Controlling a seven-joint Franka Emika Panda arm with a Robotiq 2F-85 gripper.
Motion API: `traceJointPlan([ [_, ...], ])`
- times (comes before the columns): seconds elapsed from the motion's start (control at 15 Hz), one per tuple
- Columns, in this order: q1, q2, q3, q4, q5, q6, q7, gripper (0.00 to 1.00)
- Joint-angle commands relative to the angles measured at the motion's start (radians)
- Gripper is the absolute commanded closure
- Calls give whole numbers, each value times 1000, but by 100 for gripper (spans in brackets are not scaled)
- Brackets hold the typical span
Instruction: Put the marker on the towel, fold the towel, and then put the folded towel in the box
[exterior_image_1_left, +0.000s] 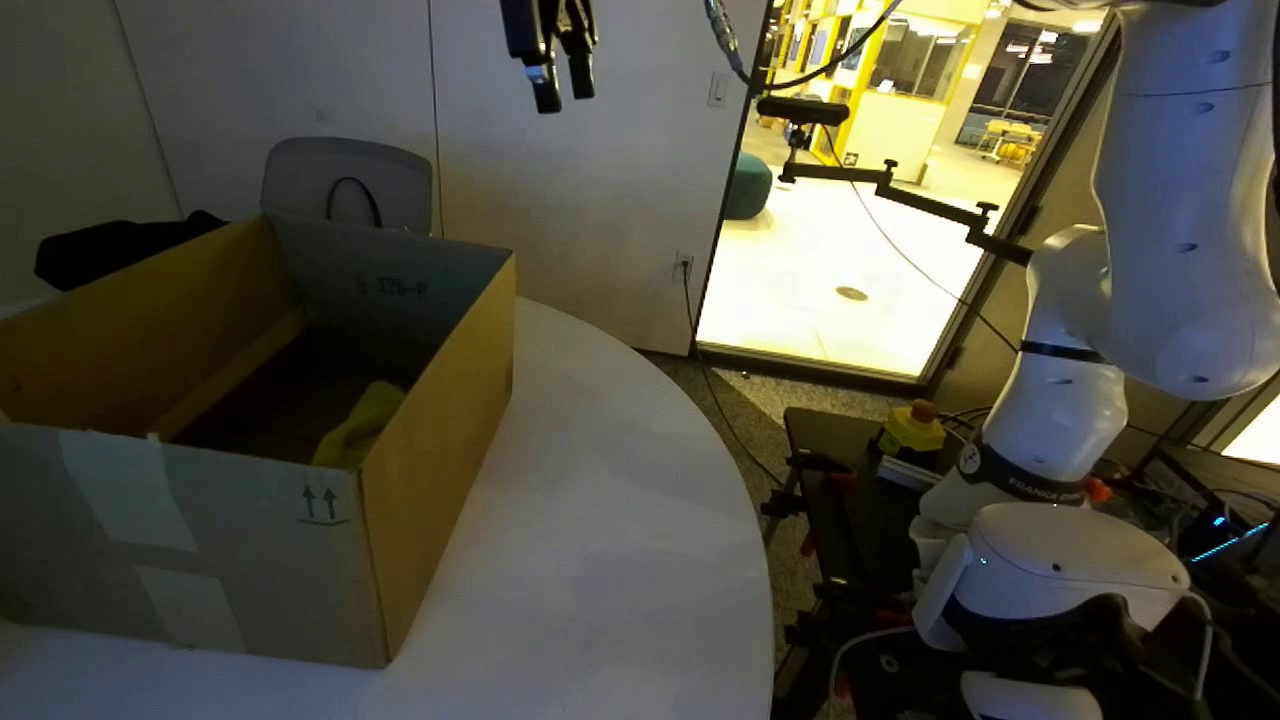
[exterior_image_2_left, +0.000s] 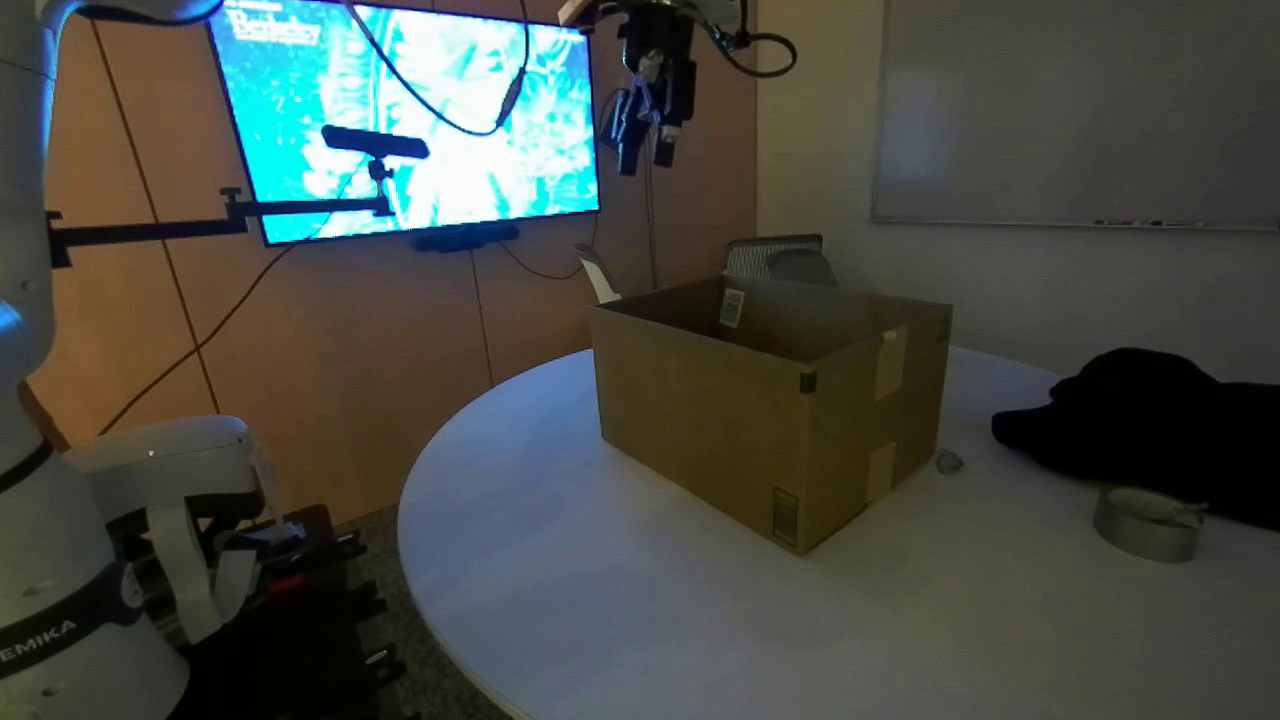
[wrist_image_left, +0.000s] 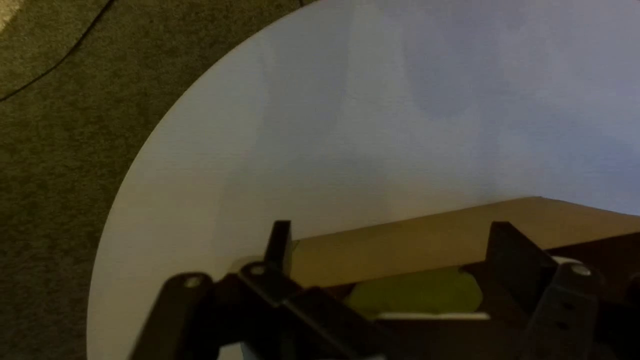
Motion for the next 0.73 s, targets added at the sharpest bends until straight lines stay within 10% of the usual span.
traceJointPlan([
  [0.0, -25, -152, -6, -248, -6, 106, -50, 0],
  [0.4, -39, -259, -18, -566, -107, 293, -183, 0],
  [0.47, -33, -179, -19, -422, -86, 200, -134, 0],
  [0.67, -35, -207, -20, -522, -98, 262, -159, 0],
])
